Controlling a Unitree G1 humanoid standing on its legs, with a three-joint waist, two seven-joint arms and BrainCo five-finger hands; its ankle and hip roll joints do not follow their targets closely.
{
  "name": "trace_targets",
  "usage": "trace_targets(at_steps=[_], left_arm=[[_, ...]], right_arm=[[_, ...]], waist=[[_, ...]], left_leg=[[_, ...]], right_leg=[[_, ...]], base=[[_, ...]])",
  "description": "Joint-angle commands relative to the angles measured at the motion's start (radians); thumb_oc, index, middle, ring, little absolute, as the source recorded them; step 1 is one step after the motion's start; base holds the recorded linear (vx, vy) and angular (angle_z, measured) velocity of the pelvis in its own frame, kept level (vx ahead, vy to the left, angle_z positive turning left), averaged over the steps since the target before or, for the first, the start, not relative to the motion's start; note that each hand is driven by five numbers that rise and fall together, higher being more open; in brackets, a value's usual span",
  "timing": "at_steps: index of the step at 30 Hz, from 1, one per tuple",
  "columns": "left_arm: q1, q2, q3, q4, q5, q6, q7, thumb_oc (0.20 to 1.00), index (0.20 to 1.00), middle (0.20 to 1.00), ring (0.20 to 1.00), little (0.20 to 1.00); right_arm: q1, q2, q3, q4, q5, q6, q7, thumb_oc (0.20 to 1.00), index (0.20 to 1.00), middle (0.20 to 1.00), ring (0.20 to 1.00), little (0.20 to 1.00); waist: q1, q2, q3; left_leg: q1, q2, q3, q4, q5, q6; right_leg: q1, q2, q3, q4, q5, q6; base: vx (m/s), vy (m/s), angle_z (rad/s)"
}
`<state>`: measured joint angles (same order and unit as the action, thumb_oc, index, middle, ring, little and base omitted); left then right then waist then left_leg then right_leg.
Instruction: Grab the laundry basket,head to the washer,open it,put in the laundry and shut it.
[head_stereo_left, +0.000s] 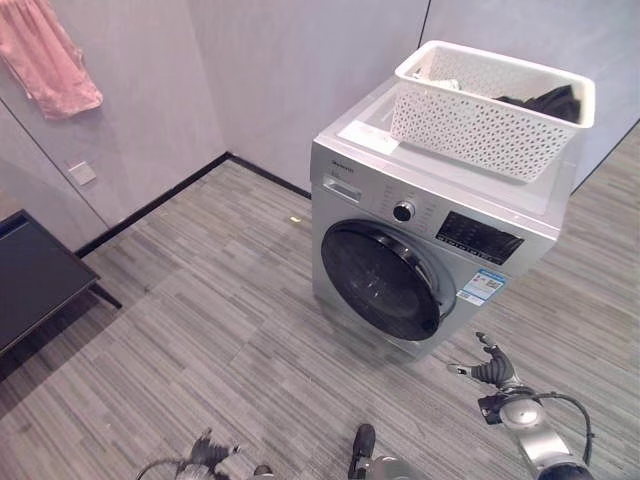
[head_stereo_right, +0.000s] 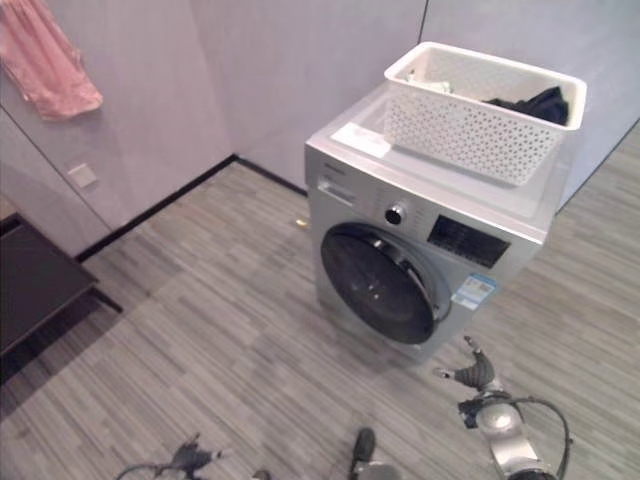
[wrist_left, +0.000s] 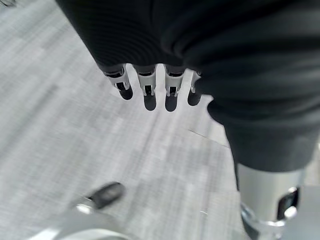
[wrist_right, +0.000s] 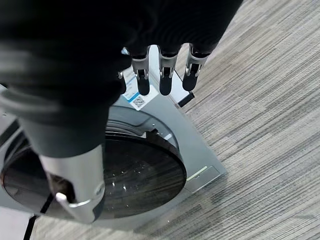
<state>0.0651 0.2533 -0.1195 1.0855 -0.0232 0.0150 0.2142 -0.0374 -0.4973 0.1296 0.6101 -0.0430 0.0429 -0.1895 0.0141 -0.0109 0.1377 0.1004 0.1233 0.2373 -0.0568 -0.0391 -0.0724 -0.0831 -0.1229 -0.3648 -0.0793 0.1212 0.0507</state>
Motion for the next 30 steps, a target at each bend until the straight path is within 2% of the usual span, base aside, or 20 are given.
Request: trace_targets(at_steps=[1,3,8,13,15,19,22,27,30], left_arm=[[-0.044,0.045,0.009,0.041,0.01,-0.026,0.012,1.0,1.0,1.0,1.0,1.0],[-0.041,0.046,0.001,0.034,0.007,-0.033,0.011,1.0,1.0,1.0,1.0,1.0],[-0.063,0.041,-0.019,0.02,-0.034,-0.053,0.005,1.0,1.0,1.0,1.0,1.0],[-0.072,0.045,-0.036,0.004,-0.055,-0.065,0.005,1.0,1.0,1.0,1.0,1.0],[-0.073,0.045,-0.077,-0.022,-0.079,-0.081,0.001,1.0,1.0,1.0,1.0,1.0],[-0.077,0.049,-0.096,-0.035,-0.098,-0.092,0.005,1.0,1.0,1.0,1.0,1.0],[-0.081,0.053,-0.13,-0.047,-0.126,-0.104,0.001,1.0,1.0,1.0,1.0,1.0],[-0.089,0.057,-0.156,-0.058,-0.14,-0.114,0.009,1.0,1.0,1.0,1.0,1.0],[-0.118,0.04,-0.157,-0.054,-0.16,-0.118,0.032,1.0,1.0,1.0,1.0,1.0]], right_arm=[[-0.095,-0.039,0.006,-0.003,-0.002,-0.04,-0.016,1.0,1.0,1.0,1.0,1.0],[-0.126,-0.07,0.002,0.019,-0.014,-0.04,-0.033,1.0,1.0,1.0,1.0,1.0],[-0.205,-0.159,-0.024,0.05,-0.048,-0.041,-0.09,1.0,1.0,1.0,1.0,1.0],[-0.29,-0.166,-0.001,0.106,-0.032,-0.048,-0.121,1.0,1.0,1.0,1.0,1.0],[-0.444,-0.137,0.052,0.26,0.04,-0.062,-0.135,1.0,1.0,1.0,1.0,1.0],[-0.572,-0.163,0.089,0.361,0.071,-0.076,-0.141,1.0,1.0,1.0,1.0,1.0],[-0.76,-0.188,0.135,0.474,0.137,-0.096,-0.137,1.0,1.0,1.0,1.0,1.0],[-0.896,-0.174,0.211,0.554,0.155,-0.109,-0.12,1.0,1.0,1.0,1.0,1.0],[-0.856,-0.047,0.263,0.476,0.145,-0.11,-0.122,1.0,1.0,1.0,1.0,1.0]], waist=[[0.015,-0.016,0.02],[0.021,-0.005,0.031],[0.023,0.018,0.075],[0.03,0.039,0.098],[0.055,0.074,0.128],[0.076,0.096,0.146],[0.104,0.122,0.167],[0.132,0.139,0.172],[0.127,0.133,0.176]], left_leg=[[-0.058,0.041,-0.045,0.063,-0.044,0.003],[-0.061,0.05,-0.055,0.06,-0.052,-0.006],[-0.13,0.064,-0.081,0.054,-0.014,-0.02],[-0.173,0.071,-0.097,0.046,0.006,-0.026],[-0.213,0.067,-0.106,0.043,0.024,-0.029],[-0.244,0.062,-0.111,0.038,0.04,-0.033],[-0.286,0.049,-0.114,0.018,0.067,-0.037],[-0.315,0.047,-0.107,-0.012,0.093,-0.042],[-0.31,0.061,-0.095,-0.023,0.105,-0.048]], right_leg=[[0.099,-0.099,0.017,-0.005,-0.103,0.06],[0.101,-0.092,0.016,-0.003,-0.116,0.067],[0.067,-0.086,-0.001,-0.004,-0.124,0.058],[0.034,-0.08,-0.006,-0.002,-0.126,0.05],[0.0,-0.083,-0.012,-0.005,-0.12,0.051],[-0.031,-0.089,-0.013,-0.005,-0.112,0.054],[-0.082,-0.099,-0.004,-0.005,-0.1,0.061],[-0.129,-0.099,0.011,-0.008,-0.094,0.065],[-0.135,-0.084,0.018,-0.008,-0.099,0.058]], base=[[0.08,-0.039,-0.03],[0.06,-0.069,0.13],[-0.02,-0.08,0.22],[0.01,-0.058,0.11],[-0.05,-0.007,0.0],[-0.05,0.0,0.12],[-0.06,-0.005,0.13],[-0.03,-0.014,-0.02],[0.01,-0.033,-0.16]])
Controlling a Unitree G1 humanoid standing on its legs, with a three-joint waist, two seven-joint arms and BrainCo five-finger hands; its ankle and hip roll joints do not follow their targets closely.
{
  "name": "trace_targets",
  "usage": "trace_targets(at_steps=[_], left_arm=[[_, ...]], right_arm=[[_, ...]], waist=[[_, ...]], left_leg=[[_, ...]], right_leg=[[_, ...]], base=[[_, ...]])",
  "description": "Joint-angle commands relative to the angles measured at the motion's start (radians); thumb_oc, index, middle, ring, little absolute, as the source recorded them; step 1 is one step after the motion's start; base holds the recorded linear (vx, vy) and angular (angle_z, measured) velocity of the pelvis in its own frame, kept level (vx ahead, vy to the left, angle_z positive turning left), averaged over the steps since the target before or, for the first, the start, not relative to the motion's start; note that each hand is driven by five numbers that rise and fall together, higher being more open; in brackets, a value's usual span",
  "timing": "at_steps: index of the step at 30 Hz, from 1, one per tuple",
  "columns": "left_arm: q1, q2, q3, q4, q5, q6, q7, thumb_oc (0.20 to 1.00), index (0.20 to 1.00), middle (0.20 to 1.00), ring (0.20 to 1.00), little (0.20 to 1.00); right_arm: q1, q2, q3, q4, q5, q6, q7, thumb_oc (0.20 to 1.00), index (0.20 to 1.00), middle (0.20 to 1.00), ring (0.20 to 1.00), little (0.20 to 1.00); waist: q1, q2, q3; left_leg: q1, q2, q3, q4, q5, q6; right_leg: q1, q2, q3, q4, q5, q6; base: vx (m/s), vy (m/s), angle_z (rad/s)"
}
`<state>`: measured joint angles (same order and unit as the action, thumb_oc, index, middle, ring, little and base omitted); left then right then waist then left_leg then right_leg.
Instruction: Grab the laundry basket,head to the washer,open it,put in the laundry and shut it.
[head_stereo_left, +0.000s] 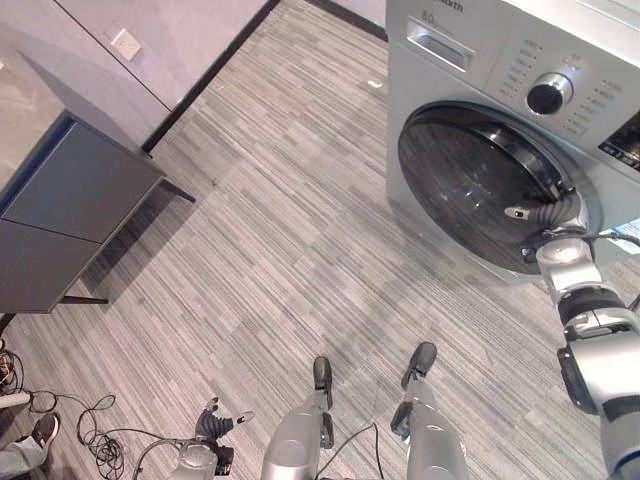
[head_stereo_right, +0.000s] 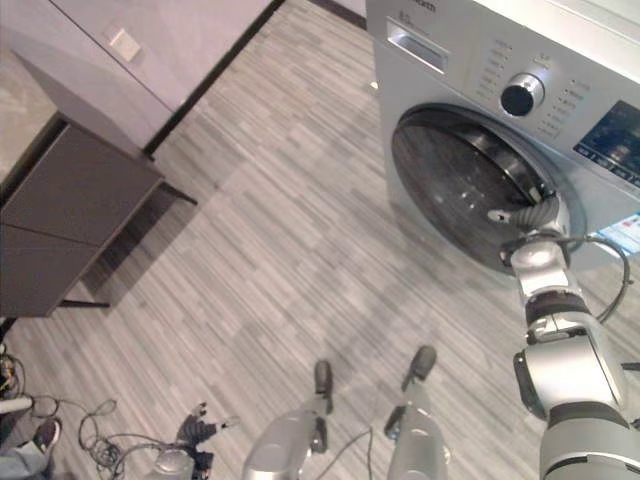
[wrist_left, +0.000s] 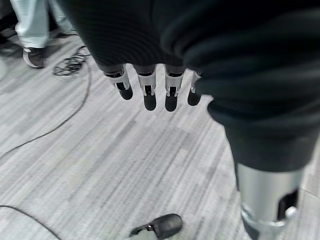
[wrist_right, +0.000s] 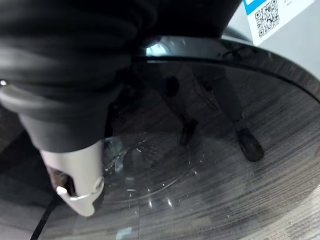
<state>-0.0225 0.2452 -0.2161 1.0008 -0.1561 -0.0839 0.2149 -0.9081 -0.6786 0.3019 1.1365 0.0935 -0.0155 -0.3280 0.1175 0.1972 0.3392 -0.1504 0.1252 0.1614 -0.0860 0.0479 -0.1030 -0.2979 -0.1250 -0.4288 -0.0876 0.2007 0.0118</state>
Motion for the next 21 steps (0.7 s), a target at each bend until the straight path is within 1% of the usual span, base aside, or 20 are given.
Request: trace_targets(at_steps=[1,2,3,4,5,6,7,10,11,13,15,16,17,18,19,20,21], left_arm=[[-0.036,0.042,-0.058,0.034,-0.031,-0.017,0.039,1.0,1.0,1.0,1.0,1.0],[-0.038,0.037,-0.053,0.035,-0.034,-0.015,0.045,1.0,1.0,1.0,1.0,1.0],[-0.038,0.037,-0.053,0.035,-0.034,-0.015,0.045,1.0,1.0,1.0,1.0,1.0],[-0.035,0.022,-0.037,0.039,-0.041,-0.007,0.053,1.0,1.0,1.0,1.0,1.0],[-0.031,0.02,-0.033,0.034,-0.04,-0.005,0.055,1.0,1.0,1.0,1.0,1.0],[-0.031,0.02,-0.033,0.034,-0.04,-0.005,0.055,1.0,1.0,1.0,1.0,1.0],[-0.023,0.016,-0.029,0.012,-0.043,-0.002,0.057,1.0,1.0,1.0,1.0,1.0],[-0.02,0.019,-0.035,-0.008,-0.036,-0.002,0.068,1.0,1.0,1.0,1.0,1.0],[-0.019,0.018,-0.049,-0.012,-0.025,-0.001,0.079,1.0,1.0,1.0,1.0,1.0],[-0.014,0.022,-0.071,-0.045,-0.01,-0.004,0.087,1.0,1.0,1.0,1.0,1.0],[0.002,0.064,-0.095,-0.19,0.012,-0.03,0.087,1.0,1.0,1.0,1.0,1.0],[0.02,0.104,-0.091,-0.315,0.008,-0.049,0.078,1.0,1.0,1.0,1.0,1.0],[0.021,0.104,-0.091,-0.316,0.008,-0.049,0.078,1.0,1.0,1.0,1.0,1.0],[0.066,0.189,-0.05,-0.58,-0.029,-0.11,0.053,1.0,1.0,1.0,1.0,1.0],[0.091,0.229,-0.03,-0.694,-0.049,-0.13,0.022,1.0,1.0,1.0,1.0,1.0],[0.099,0.233,-0.026,-0.704,-0.051,-0.125,0.019,1.0,1.0,1.0,1.0,1.0],[0.135,0.318,0.024,-0.903,-0.075,-0.157,-0.057,1.0,1.0,1.0,1.0,1.0]], right_arm=[[0.053,0.191,0.097,-0.086,0.004,-0.045,0.009,1.0,1.0,1.0,1.0,1.0],[0.104,0.243,0.109,-0.14,-0.001,-0.041,0.008,1.0,1.0,1.0,1.0,1.0],[0.104,0.243,0.109,-0.141,-0.001,-0.041,0.008,1.0,1.0,1.0,1.0,1.0],[0.226,0.349,0.132,-0.232,0.003,-0.037,0.021,1.0,1.0,1.0,1.0,1.0],[0.276,0.396,0.145,-0.256,0.014,-0.037,0.03,1.0,1.0,1.0,1.0,1.0],[0.276,0.396,0.145,-0.256,0.014,-0.037,0.03,1.0,1.0,1.0,1.0,1.0],[0.373,0.488,0.16,-0.265,0.072,-0.041,0.055,1.0,1.0,1.0,1.0,1.0],[0.443,0.573,0.232,-0.216,0.067,-0.033,0.084,1.0,1.0,1.0,1.0,1.0],[0.475,0.615,0.263,-0.153,0.053,-0.022,0.087,1.0,1.0,1.0,1.0,1.0],[0.489,0.639,0.263,-0.085,0.053,-0.014,0.082,1.0,1.0,1.0,1.0,1.0],[0.499,0.636,0.243,-0.026,0.051,-0.01,0.075,1.0,1.0,1.0,1.0,1.0],[0.506,0.626,0.219,-0.005,0.05,-0.012,0.069,1.0,1.0,1.0,1.0,1.0],[0.506,0.626,0.219,-0.005,0.05,-0.012,0.069,1.0,1.0,1.0,1.0,1.0],[0.533,0.593,0.165,0.026,0.051,-0.01,0.061,1.0,1.0,1.0,1.0,1.0],[0.549,0.577,0.144,0.029,0.044,-0.011,0.06,1.0,1.0,1.0,1.0,1.0],[0.551,0.579,0.144,0.029,0.044,-0.011,0.06,1.0,1.0,1.0,1.0,1.0],[0.596,0.536,0.098,0.037,0.019,-0.012,0.071,1.0,1.0,1.0,1.0,1.0]], waist=[[0.018,-0.079,-0.026],[0.012,-0.083,-0.026],[0.012,-0.083,-0.026],[-0.002,-0.093,-0.029],[-0.005,-0.096,-0.032],[-0.006,-0.096,-0.032],[-0.012,-0.106,-0.043],[-0.014,-0.118,-0.062],[-0.014,-0.122,-0.077],[-0.014,-0.122,-0.089],[-0.009,-0.119,-0.099],[-0.003,-0.118,-0.103],[-0.004,-0.118,-0.103],[0.006,-0.114,-0.106],[0.006,-0.114,-0.107],[0.006,-0.115,-0.107],[0.002,-0.114,-0.112]], left_leg=[[-0.052,0.064,-0.018,0.007,0.017,-0.018],[-0.045,0.068,-0.016,0.008,0.015,-0.017],[-0.045,0.068,-0.016,0.008,0.015,-0.017],[-0.024,0.079,-0.014,0.016,0.004,-0.017],[-0.015,0.083,-0.014,0.02,-0.001,-0.017],[-0.015,0.083,-0.014,0.02,-0.001,-0.017],[0.006,0.093,-0.015,0.037,-0.017,-0.018],[0.035,0.104,-0.014,0.057,-0.033,-0.022],[0.058,0.114,-0.012,0.065,-0.043,-0.026],[0.074,0.125,-0.009,0.075,-0.047,-0.031],[0.083,0.137,-0.011,0.088,-0.048,-0.037],[0.087,0.145,-0.015,0.096,-0.046,-0.042],[0.087,0.145,-0.015,0.096,-0.046,-0.042],[0.093,0.159,-0.025,0.115,-0.032,-0.05],[0.098,0.17,-0.026,0.124,-0.021,-0.057],[0.1,0.171,-0.026,0.124,-0.021,-0.058],[0.112,0.194,-0.02,0.145,0.003,-0.07]], right_leg=[[0.087,-0.077,0.081,0.0,-0.182,0.093],[0.093,-0.073,0.083,0.0,-0.184,0.089],[0.093,-0.073,0.083,0.0,-0.184,0.089],[0.118,-0.064,0.08,0.0,-0.192,0.081],[0.129,-0.061,0.079,0.0,-0.195,0.077],[0.129,-0.061,0.079,0.0,-0.195,0.077],[0.159,-0.052,0.076,0.0,-0.201,0.071],[0.2,-0.041,0.069,0.0,-0.216,0.064],[0.227,-0.031,0.065,0.0,-0.229,0.059],[0.251,-0.021,0.064,0.0,-0.243,0.053],[0.271,-0.008,0.063,0.0,-0.257,0.048],[0.281,0.0,0.061,0.0,-0.264,0.044],[0.282,0.0,0.061,0.0,-0.264,0.044],[0.301,0.018,0.057,0.0,-0.276,0.036],[0.312,0.028,0.056,0.0,-0.282,0.031],[0.313,0.029,0.056,0.0,-0.283,0.03],[0.333,0.054,0.058,0.0,-0.297,0.021]], base=[[0.02,-0.035,-0.15],[0.02,-0.021,-0.14],[0.04,-0.036,-0.12],[0.04,-0.044,-0.1],[0.04,-0.044,-0.08],[0.06,-0.056,-0.03],[0.06,-0.055,-0.02],[0.07,-0.069,0.04],[0.06,-0.068,0.0],[0.05,-0.075,0.03],[0.03,-0.104,0.09],[0.02,-0.08,0.07],[0.04,-0.147,0.11],[0.04,-0.156,0.18],[0.04,-0.16,0.16],[0.05,-0.164,0.15],[0.04,-0.112,0.11]])
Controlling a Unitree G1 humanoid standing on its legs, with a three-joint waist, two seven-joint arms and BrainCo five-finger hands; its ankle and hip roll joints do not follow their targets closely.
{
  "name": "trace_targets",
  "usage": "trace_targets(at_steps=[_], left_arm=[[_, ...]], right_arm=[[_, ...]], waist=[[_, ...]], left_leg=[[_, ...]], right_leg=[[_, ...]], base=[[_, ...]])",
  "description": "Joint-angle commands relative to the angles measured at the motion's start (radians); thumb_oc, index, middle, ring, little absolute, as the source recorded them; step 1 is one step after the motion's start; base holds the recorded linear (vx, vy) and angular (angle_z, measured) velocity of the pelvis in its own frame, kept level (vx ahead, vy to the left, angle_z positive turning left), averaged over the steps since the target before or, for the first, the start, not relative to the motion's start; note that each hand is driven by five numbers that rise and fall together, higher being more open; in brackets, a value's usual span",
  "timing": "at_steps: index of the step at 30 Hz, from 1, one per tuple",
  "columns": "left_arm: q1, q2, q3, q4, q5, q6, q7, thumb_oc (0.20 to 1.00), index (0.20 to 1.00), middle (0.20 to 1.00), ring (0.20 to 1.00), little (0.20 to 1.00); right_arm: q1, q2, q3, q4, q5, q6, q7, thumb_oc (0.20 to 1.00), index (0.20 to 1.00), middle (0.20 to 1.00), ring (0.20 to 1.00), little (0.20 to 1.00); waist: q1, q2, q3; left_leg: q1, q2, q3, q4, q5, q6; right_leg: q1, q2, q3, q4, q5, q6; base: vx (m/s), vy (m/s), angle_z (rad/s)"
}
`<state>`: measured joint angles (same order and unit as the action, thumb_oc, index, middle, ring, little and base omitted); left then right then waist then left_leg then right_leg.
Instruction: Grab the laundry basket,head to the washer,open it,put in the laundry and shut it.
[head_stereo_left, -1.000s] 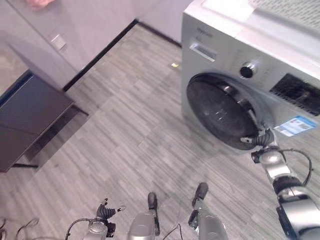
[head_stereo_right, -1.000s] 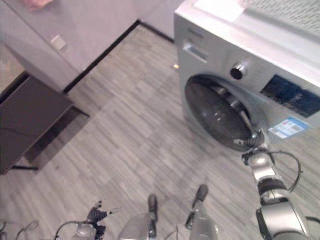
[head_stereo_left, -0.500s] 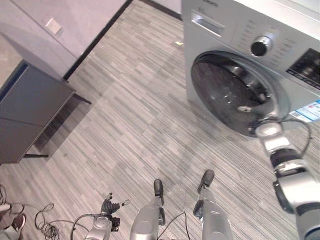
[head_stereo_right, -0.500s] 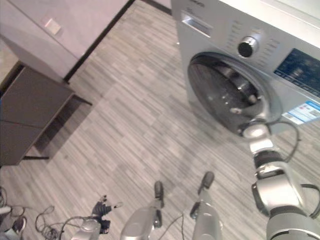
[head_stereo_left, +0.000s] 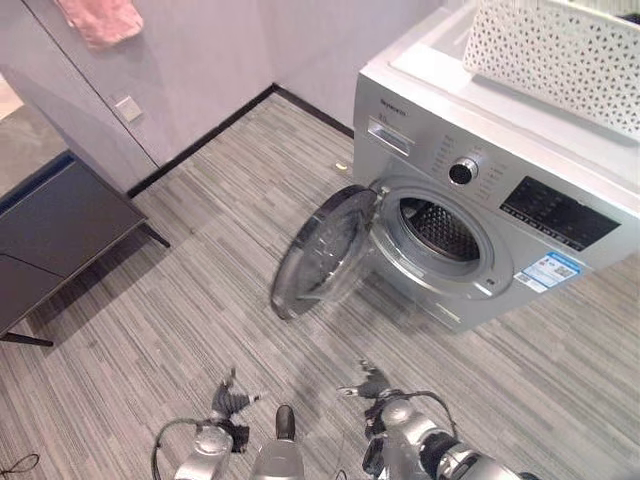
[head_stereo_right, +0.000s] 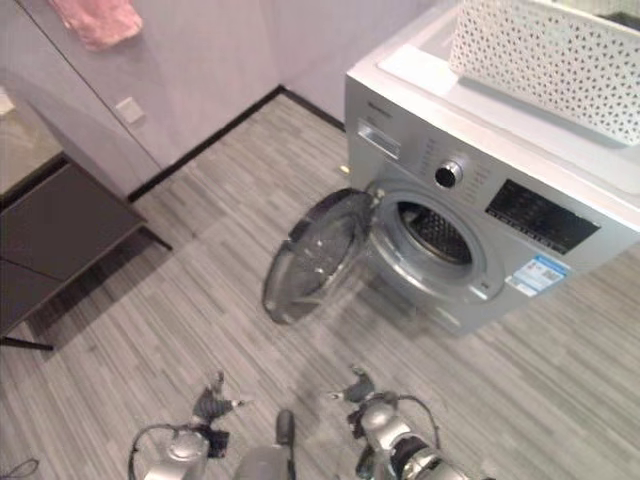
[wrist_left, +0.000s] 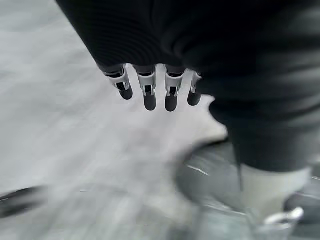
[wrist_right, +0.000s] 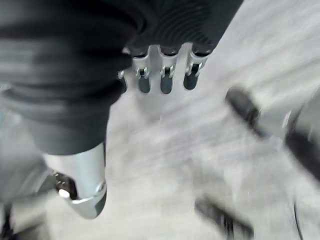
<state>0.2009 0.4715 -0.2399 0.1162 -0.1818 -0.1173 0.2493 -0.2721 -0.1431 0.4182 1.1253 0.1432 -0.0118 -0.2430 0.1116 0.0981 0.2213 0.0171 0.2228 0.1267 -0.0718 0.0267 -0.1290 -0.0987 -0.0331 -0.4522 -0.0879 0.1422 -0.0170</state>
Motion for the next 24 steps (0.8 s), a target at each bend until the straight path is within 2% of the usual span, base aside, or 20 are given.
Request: trace_targets(at_steps=[1,2,3,5,6,7,8,9,10,11,12,13,14,15,16,17,18,19,23,24], left_arm=[[-0.079,0.096,0.054,-0.03,-0.052,-0.117,-0.094,1.0,1.0,1.0,1.0,1.0],[-0.063,0.232,0.103,-0.247,-0.053,-0.121,-0.204,1.0,1.0,1.0,1.0,1.0],[-0.053,0.3,0.135,-0.348,-0.064,-0.115,-0.25,1.0,1.0,1.0,1.0,1.0],[-0.081,0.396,0.15,-0.479,-0.185,-0.112,-0.35,1.0,1.0,1.0,1.0,1.0],[-0.08,0.399,0.153,-0.483,-0.191,-0.109,-0.353,1.0,1.0,1.0,1.0,1.0],[-0.123,0.483,0.132,-0.54,-0.286,-0.1,-0.428,1.0,1.0,1.0,1.0,1.0],[-0.189,0.571,0.083,-0.576,-0.401,-0.075,-0.507,1.0,1.0,1.0,1.0,1.0],[-0.305,0.677,-0.063,-0.603,-0.545,-0.017,-0.622,1.0,1.0,1.0,1.0,1.0],[-0.339,0.676,-0.096,-0.591,-0.548,-0.019,-0.623,1.0,1.0,1.0,1.0,1.0],[-0.573,0.71,-0.39,-0.546,-0.666,0.046,-0.708,1.0,1.0,1.0,1.0,1.0],[-0.772,0.612,-0.722,-0.406,-0.767,0.124,-0.79,1.0,1.0,1.0,1.0,1.0],[-0.738,0.483,-0.804,-0.25,-0.845,0.169,-0.803,1.0,1.0,1.0,1.0,1.0],[-0.707,0.442,-0.838,-0.192,-0.869,0.182,-0.793,1.0,1.0,1.0,1.0,1.0],[-0.709,0.435,-0.84,-0.184,-0.868,0.18,-0.796,1.0,1.0,1.0,1.0,1.0],[-0.622,0.38,-0.817,-0.101,-0.871,0.212,-0.81,1.0,1.0,1.0,1.0,1.0],[-0.622,0.38,-0.817,-0.101,-0.871,0.212,-0.81,1.0,1.0,1.0,1.0,1.0],[-0.568,0.364,-0.8,-0.05,-0.842,0.214,-0.812,1.0,1.0,1.0,1.0,1.0],[-0.51,0.354,-0.765,0.001,-0.82,0.203,-0.812,1.0,1.0,1.0,1.0,1.0],[-0.395,0.342,-0.661,0.093,-0.739,0.17,-0.8,1.0,1.0,1.0,1.0,1.0],[-0.334,0.328,-0.588,0.157,-0.65,0.139,-0.77,1.0,1.0,1.0,1.0,1.0]], right_arm=[[-0.038,0.002,-0.017,0.048,-0.032,-0.015,-0.014,1.0,1.0,1.0,1.0,1.0],[0.006,-0.039,-0.064,0.07,-0.066,-0.011,0.004,1.0,1.0,1.0,1.0,1.0],[0.026,-0.052,-0.08,0.089,-0.086,-0.004,0.012,1.0,1.0,1.0,1.0,1.0],[0.046,-0.082,-0.1,0.112,-0.105,0.007,0.023,1.0,1.0,1.0,1.0,1.0],[0.045,-0.081,-0.102,0.111,-0.106,0.007,0.024,1.0,1.0,1.0,1.0,1.0],[0.056,-0.098,-0.104,0.119,-0.115,0.009,0.034,1.0,1.0,1.0,1.0,1.0],[0.072,-0.111,-0.11,0.124,-0.126,0.012,0.046,1.0,1.0,1.0,1.0,1.0],[0.105,-0.13,-0.101,0.129,-0.149,0.009,0.072,1.0,1.0,1.0,1.0,1.0],[0.109,-0.13,-0.114,0.128,-0.15,0.009,0.072,1.0,1.0,1.0,1.0,1.0],[0.121,-0.147,-0.096,0.137,-0.175,0.006,0.095,1.0,1.0,1.0,1.0,1.0],[0.117,-0.163,-0.091,0.142,-0.18,0.006,0.113,1.0,1.0,1.0,1.0,1.0],[0.095,-0.182,-0.092,0.135,-0.169,0.009,0.101,1.0,1.0,1.0,1.0,1.0],[0.081,-0.188,-0.089,0.134,-0.162,0.008,0.084,1.0,1.0,1.0,1.0,1.0],[0.083,-0.19,-0.09,0.134,-0.162,0.008,0.084,1.0,1.0,1.0,1.0,1.0],[0.066,-0.196,-0.087,0.127,-0.155,0.009,0.083,1.0,1.0,1.0,1.0,1.0],[0.066,-0.196,-0.087,0.127,-0.155,0.009,0.083,1.0,1.0,1.0,1.0,1.0],[0.071,-0.199,-0.09,0.126,-0.159,0.01,0.088,1.0,1.0,1.0,1.0,1.0],[0.062,-0.21,-0.094,0.124,-0.158,0.009,0.078,1.0,1.0,1.0,1.0,1.0],[0.08,-0.209,-0.141,0.12,-0.114,0.007,0.069,1.0,1.0,1.0,1.0,1.0],[0.09,-0.204,-0.167,0.117,-0.099,0.001,0.064,1.0,1.0,1.0,1.0,1.0]], waist=[[0.008,-0.016,0.005],[0.001,-0.009,0.0],[-0.001,-0.006,-0.002],[-0.011,-0.006,0.004],[-0.01,-0.006,0.005],[-0.029,-0.004,0.006],[-0.044,-0.007,0.003],[-0.094,-0.009,-0.006],[-0.079,-0.009,-0.007],[-0.121,-0.018,-0.01],[-0.146,-0.032,-0.013],[-0.148,-0.048,-0.004],[-0.147,-0.057,0.007],[-0.148,-0.056,0.004],[-0.157,-0.059,0.012],[-0.157,-0.059,0.012],[-0.165,-0.059,0.008],[-0.174,-0.072,0.004],[-0.168,-0.091,-0.008],[-0.164,-0.098,-0.011]], left_leg=[[-0.053,0.098,0.016,0.131,0.024,-0.045],[-0.051,0.125,0.025,0.18,0.059,-0.058],[-0.055,0.138,0.025,0.215,0.075,-0.06],[-0.089,0.154,0.006,0.323,0.099,-0.054],[-0.094,0.156,0.002,0.331,0.096,-0.055],[-0.111,0.16,0.005,0.382,0.105,-0.049],[-0.13,0.168,0.014,0.432,0.102,-0.045],[-0.132,0.186,0.068,0.454,0.103,-0.037],[-0.131,0.186,0.071,0.454,0.102,-0.037],[-0.136,0.142,0.097,0.401,0.04,-0.013],[-0.151,0.061,0.084,0.313,-0.032,0.011],[-0.195,-0.002,0.032,0.226,-0.004,0.006],[-0.226,-0.03,-0.004,0.208,0.015,0.005],[-0.226,-0.031,-0.005,0.206,0.016,0.005],[-0.233,-0.049,-0.028,0.17,0.031,0.02],[-0.233,-0.049,-0.028,0.17,0.031,0.02],[-0.209,-0.049,-0.018,0.162,0.021,0.027],[-0.206,-0.061,-0.013,0.188,-0.001,0.041],[-0.178,-0.066,0.04,0.195,-0.03,0.062],[-0.171,-0.071,0.056,0.192,-0.042,0.074]], right_leg=[[0.135,-0.037,0.082,0.001,-0.24,0.049],[0.15,-0.01,0.091,0.001,-0.254,0.038],[0.159,0.003,0.096,0.001,-0.261,0.029],[0.176,0.02,0.104,0.001,-0.269,0.012],[0.176,0.021,0.102,0.001,-0.269,0.011],[0.183,0.023,0.107,0.001,-0.27,0.005],[0.191,0.029,0.112,0.001,-0.272,-0.001],[0.205,0.029,0.121,0.001,-0.281,-0.003],[0.205,0.029,0.123,0.001,-0.281,-0.003],[0.204,0.009,0.139,0.005,-0.275,0.007],[0.192,-0.012,0.167,0.018,-0.27,0.025],[0.19,-0.014,0.194,0.027,-0.27,0.036],[0.191,-0.012,0.207,0.032,-0.27,0.038],[0.19,-0.013,0.205,0.033,-0.271,0.039],[0.181,-0.005,0.241,0.044,-0.258,0.051],[0.181,-0.005,0.241,0.044,-0.258,0.051],[0.186,-0.006,0.273,0.045,-0.254,0.056],[0.182,-0.02,0.312,0.046,-0.246,0.061],[0.182,-0.043,0.349,0.036,-0.231,0.072],[0.172,-0.053,0.36,0.038,-0.226,0.079]], base=[[0.08,-0.228,0.07],[0.06,-0.179,0.03],[0.06,-0.247,-0.17],[0.01,-0.153,-0.27],[0.01,-0.1,-0.37],[0.02,-0.081,-0.35],[0.08,-0.08,-0.4],[0.07,-0.032,-0.29],[0.1,0.08,-0.22],[0.1,0.198,-0.74],[0.16,0.271,-0.6],[0.15,0.208,-0.91],[0.09,0.091,-0.94],[0.04,0.093,-1.54],[0.01,0.077,-1.93],[0.1,0.145,-1.65],[0.14,0.213,-1.36],[0.14,0.215,-0.65],[0.1,0.168,-0.44],[0.02,0.073,-0.49]])
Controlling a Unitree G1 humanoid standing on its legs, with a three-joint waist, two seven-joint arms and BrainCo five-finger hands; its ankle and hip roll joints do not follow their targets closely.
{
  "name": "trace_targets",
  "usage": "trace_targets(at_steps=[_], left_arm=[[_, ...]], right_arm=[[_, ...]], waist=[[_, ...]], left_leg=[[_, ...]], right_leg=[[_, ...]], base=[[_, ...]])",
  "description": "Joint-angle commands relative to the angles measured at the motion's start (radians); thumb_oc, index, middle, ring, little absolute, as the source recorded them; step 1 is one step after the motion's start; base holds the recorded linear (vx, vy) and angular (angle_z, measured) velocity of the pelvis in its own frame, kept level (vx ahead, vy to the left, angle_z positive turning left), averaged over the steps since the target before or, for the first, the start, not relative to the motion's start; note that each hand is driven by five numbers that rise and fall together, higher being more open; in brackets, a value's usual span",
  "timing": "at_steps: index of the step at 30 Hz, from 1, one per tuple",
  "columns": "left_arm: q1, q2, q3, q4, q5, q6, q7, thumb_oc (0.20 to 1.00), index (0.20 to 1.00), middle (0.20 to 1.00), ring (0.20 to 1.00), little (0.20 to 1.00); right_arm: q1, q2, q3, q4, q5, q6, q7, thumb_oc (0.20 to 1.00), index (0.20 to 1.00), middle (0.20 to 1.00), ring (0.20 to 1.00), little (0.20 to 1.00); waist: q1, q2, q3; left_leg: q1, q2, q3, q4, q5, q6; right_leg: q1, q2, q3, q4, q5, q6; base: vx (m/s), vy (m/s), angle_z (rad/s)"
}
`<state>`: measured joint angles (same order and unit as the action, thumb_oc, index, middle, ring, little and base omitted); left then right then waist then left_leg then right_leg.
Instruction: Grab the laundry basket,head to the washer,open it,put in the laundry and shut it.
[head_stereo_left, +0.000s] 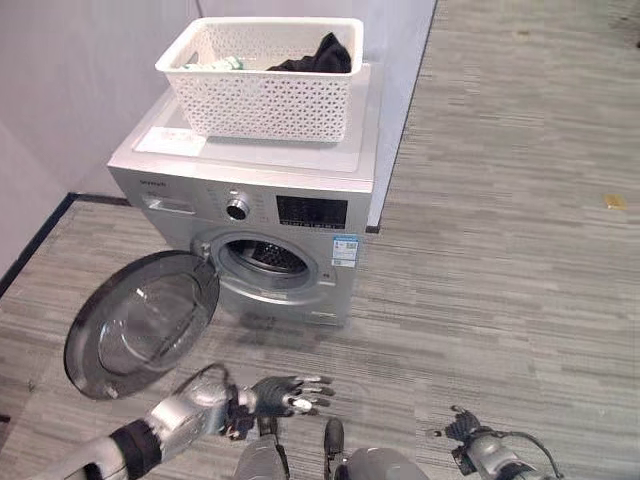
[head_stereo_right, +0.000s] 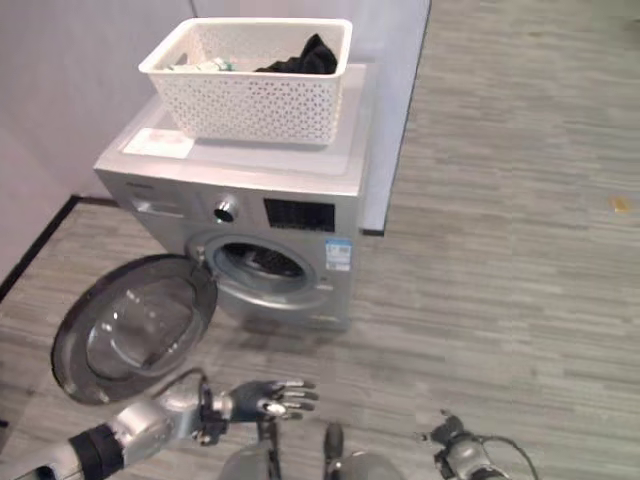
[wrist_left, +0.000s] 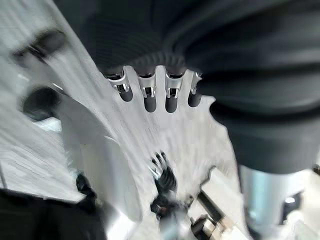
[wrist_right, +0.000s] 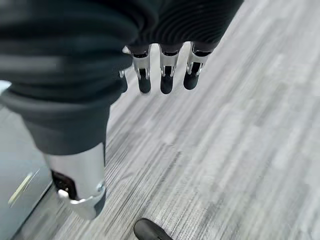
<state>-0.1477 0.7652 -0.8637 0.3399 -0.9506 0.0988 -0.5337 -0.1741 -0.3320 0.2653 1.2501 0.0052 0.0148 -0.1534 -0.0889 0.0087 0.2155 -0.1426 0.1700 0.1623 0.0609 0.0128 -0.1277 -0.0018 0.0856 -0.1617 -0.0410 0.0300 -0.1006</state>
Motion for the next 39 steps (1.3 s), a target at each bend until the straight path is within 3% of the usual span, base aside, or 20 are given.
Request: trace_targets(at_steps=[1,3,4,5,6,7,8,9,11,12,14,17,23,25,27,29,30,33,34,39], left_arm=[[0.016,0.034,0.037,-0.066,0.12,-0.078,0.013,1.0,1.0,1.0,1.0,1.0],[0.089,-0.013,0.153,0.041,0.26,-0.13,0.104,1.0,1.0,1.0,1.0,1.0],[0.128,-0.088,0.243,0.154,0.411,-0.149,0.207,1.0,1.0,1.0,1.0,1.0],[0.128,-0.091,0.243,0.157,0.413,-0.151,0.207,1.0,1.0,1.0,1.0,1.0],[0.126,-0.158,0.294,0.252,0.514,-0.154,0.27,1.0,1.0,1.0,1.0,1.0],[0.097,-0.281,0.402,0.454,0.662,-0.152,0.395,1.0,1.0,1.0,1.0,1.0],[0.095,-0.283,0.402,0.456,0.663,-0.154,0.396,1.0,1.0,1.0,1.0,1.0],[0.058,-0.341,0.45,0.571,0.704,-0.149,0.452,1.0,1.0,1.0,1.0,1.0],[-0.054,-0.433,0.56,0.823,0.738,-0.153,0.593,1.0,1.0,1.0,1.0,1.0],[-0.151,-0.462,0.635,0.941,0.734,-0.149,0.715,1.0,1.0,1.0,1.0,1.0],[-0.243,-0.448,0.685,0.989,0.693,-0.156,0.819,1.0,1.0,1.0,1.0,1.0],[-0.309,-0.427,0.749,1.003,0.617,-0.168,0.87,1.0,1.0,1.0,1.0,1.0],[-0.392,-0.4,0.742,0.924,0.563,-0.218,0.903,1.0,1.0,1.0,1.0,1.0],[-0.391,-0.45,0.688,0.842,0.539,-0.272,0.918,1.0,1.0,1.0,1.0,1.0],[-0.395,-0.528,0.598,0.737,0.494,-0.317,0.914,1.0,1.0,1.0,1.0,1.0],[-0.388,-0.529,0.48,0.506,0.486,-0.378,0.891,1.0,1.0,1.0,1.0,1.0],[-0.253,-0.47,0.426,0.224,0.456,-0.401,0.829,1.0,1.0,1.0,1.0,1.0],[-0.193,-0.45,0.418,0.181,0.413,-0.395,0.769,1.0,1.0,1.0,1.0,1.0],[-0.153,-0.445,0.409,0.17,0.372,-0.388,0.728,1.0,1.0,1.0,1.0,1.0],[-0.118,-0.464,0.384,0.185,0.36,-0.37,0.696,1.0,1.0,1.0,1.0,1.0]], right_arm=[[-0.008,-0.015,-0.012,-0.007,0.039,-0.026,-0.026,1.0,1.0,1.0,1.0,1.0],[0.001,-0.001,-0.032,-0.016,0.055,-0.028,-0.034,1.0,1.0,1.0,1.0,1.0],[0.004,0.014,-0.035,-0.015,0.059,-0.02,-0.037,1.0,1.0,1.0,1.0,1.0],[0.003,0.013,-0.033,-0.015,0.059,-0.02,-0.037,1.0,1.0,1.0,1.0,1.0],[0.007,0.022,-0.031,-0.021,0.058,-0.014,-0.039,1.0,1.0,1.0,1.0,1.0],[0.011,0.04,-0.029,-0.033,0.065,-0.001,-0.044,1.0,1.0,1.0,1.0,1.0],[0.01,0.039,-0.029,-0.033,0.065,-0.001,-0.044,1.0,1.0,1.0,1.0,1.0],[0.009,0.048,-0.024,-0.046,0.069,0.003,-0.047,1.0,1.0,1.0,1.0,1.0],[-0.004,0.08,-0.007,-0.071,0.084,-0.002,-0.065,1.0,1.0,1.0,1.0,1.0],[-0.021,0.11,0.022,-0.126,0.122,-0.022,-0.102,1.0,1.0,1.0,1.0,1.0],[-0.035,0.121,0.057,-0.234,0.181,-0.051,-0.145,1.0,1.0,1.0,1.0,1.0],[-0.015,0.108,0.093,-0.361,0.178,-0.072,-0.17,1.0,1.0,1.0,1.0,1.0],[-0.014,0.063,0.104,-0.402,0.167,-0.087,-0.195,1.0,1.0,1.0,1.0,1.0],[-0.102,0.049,0.103,-0.296,0.163,-0.086,-0.206,1.0,1.0,1.0,1.0,1.0],[-0.336,0.023,0.104,-0.123,0.207,-0.084,-0.23,1.0,1.0,1.0,1.0,1.0],[-0.735,-0.085,0.198,0.018,0.145,-0.055,-0.239,1.0,1.0,1.0,1.0,1.0],[-0.92,-0.151,0.216,0.093,0.176,-0.051,-0.218,1.0,1.0,1.0,1.0,1.0],[-0.978,-0.173,0.24,0.097,0.187,-0.062,-0.192,1.0,1.0,1.0,1.0,1.0],[-1.004,-0.181,0.278,0.083,0.188,-0.073,-0.167,1.0,1.0,1.0,1.0,1.0],[-1.026,-0.148,0.279,0.052,0.23,-0.093,-0.156,1.0,1.0,1.0,1.0,1.0]], waist=[[0.036,-0.009,-0.006],[0.05,-0.016,-0.006],[0.06,-0.023,-0.009],[0.058,-0.022,-0.009],[0.065,-0.028,-0.009],[0.079,-0.038,-0.008],[0.078,-0.037,-0.008],[0.081,-0.042,-0.005],[0.081,-0.06,0.004],[0.076,-0.085,0.019],[0.067,-0.111,0.038],[0.047,-0.137,0.045],[0.034,-0.159,0.077],[0.056,-0.142,0.088],[0.096,-0.098,0.131],[0.187,-0.01,0.191],[0.275,0.054,0.23],[0.314,0.079,0.239],[0.338,0.092,0.244],[0.356,0.108,0.243]], left_leg=[[-0.011,-0.019,0.021,0.059,-0.028,0.072],[-0.01,-0.027,0.027,0.055,-0.034,0.082],[-0.013,-0.034,0.025,0.047,-0.033,0.089],[-0.014,-0.034,0.024,0.047,-0.033,0.089],[-0.016,-0.037,0.022,0.043,-0.031,0.093],[-0.023,-0.043,0.016,0.032,-0.024,0.097],[-0.023,-0.043,0.015,0.032,-0.024,0.097],[-0.024,-0.045,0.013,0.025,-0.021,0.099],[-0.03,-0.049,0.01,0.011,-0.013,0.098],[-0.034,-0.049,0.009,-0.044,0.02,0.093],[-0.05,-0.044,0.006,-0.145,0.079,0.08],[-0.104,-0.028,0.003,-0.148,0.085,0.068],[-0.145,-0.02,-0.011,-0.148,0.103,0.061],[-0.149,-0.031,-0.021,-0.148,0.107,0.065],[-0.178,-0.06,-0.052,-0.148,0.115,0.067],[-0.258,-0.09,-0.091,-0.148,0.142,0.052],[-0.297,-0.098,-0.09,-0.126,0.154,0.047],[-0.348,-0.102,-0.09,-0.068,0.137,0.047],[-0.378,-0.106,-0.097,-0.028,0.104,0.039],[-0.442,-0.113,-0.107,0.013,0.089,0.043]], right_leg=[[0.075,-0.172,0.07,-0.008,-0.113,0.162],[0.064,-0.181,0.068,-0.006,-0.109,0.165],[0.057,-0.185,0.06,-0.007,-0.108,0.166],[0.057,-0.185,0.059,-0.007,-0.108,0.166],[0.052,-0.187,0.051,-0.008,-0.108,0.166],[0.044,-0.189,0.035,-0.012,-0.106,0.166],[0.045,-0.189,0.035,-0.012,-0.106,0.166],[0.039,-0.189,0.029,-0.013,-0.105,0.165],[0.026,-0.187,0.025,-0.016,-0.098,0.163],[-0.007,-0.179,0.02,-0.02,-0.086,0.16],[-0.069,-0.163,0.01,-0.025,-0.07,0.157],[-0.117,-0.15,0.005,-0.04,-0.051,0.162],[-0.16,-0.147,0.004,-0.043,-0.027,0.168],[-0.161,-0.154,-0.004,-0.046,-0.024,0.171],[-0.185,-0.165,-0.016,-0.046,-0.01,0.176],[-0.248,-0.182,-0.037,-0.046,0.004,0.191],[-0.268,-0.193,-0.048,-0.046,0.001,0.193],[-0.287,-0.198,-0.047,-0.046,0.002,0.193],[-0.291,-0.201,-0.04,-0.046,-0.015,0.195],[-0.325,-0.2,-0.039,-0.046,-0.02,0.191]], base=[[0.03,0.097,-0.45],[0.02,0.068,-0.12],[0.02,0.054,0.0],[0.0,0.0,0.0],[0.0,0.0,0.0],[-0.01,0.012,0.16],[-0.03,0.016,0.28],[-0.04,0.009,0.35],[-0.1,-0.014,0.37],[-0.16,-0.039,0.18],[-0.23,-0.048,0.02],[-0.16,-0.071,0.14],[-0.07,-0.04,0.01],[-0.06,-0.015,-0.03],[-0.15,-0.003,0.08],[-0.18,-0.043,0.34],[-0.09,-0.027,0.45],[-0.01,0.015,0.26],[0.05,0.017,0.15],[0.03,0.019,0.08]])
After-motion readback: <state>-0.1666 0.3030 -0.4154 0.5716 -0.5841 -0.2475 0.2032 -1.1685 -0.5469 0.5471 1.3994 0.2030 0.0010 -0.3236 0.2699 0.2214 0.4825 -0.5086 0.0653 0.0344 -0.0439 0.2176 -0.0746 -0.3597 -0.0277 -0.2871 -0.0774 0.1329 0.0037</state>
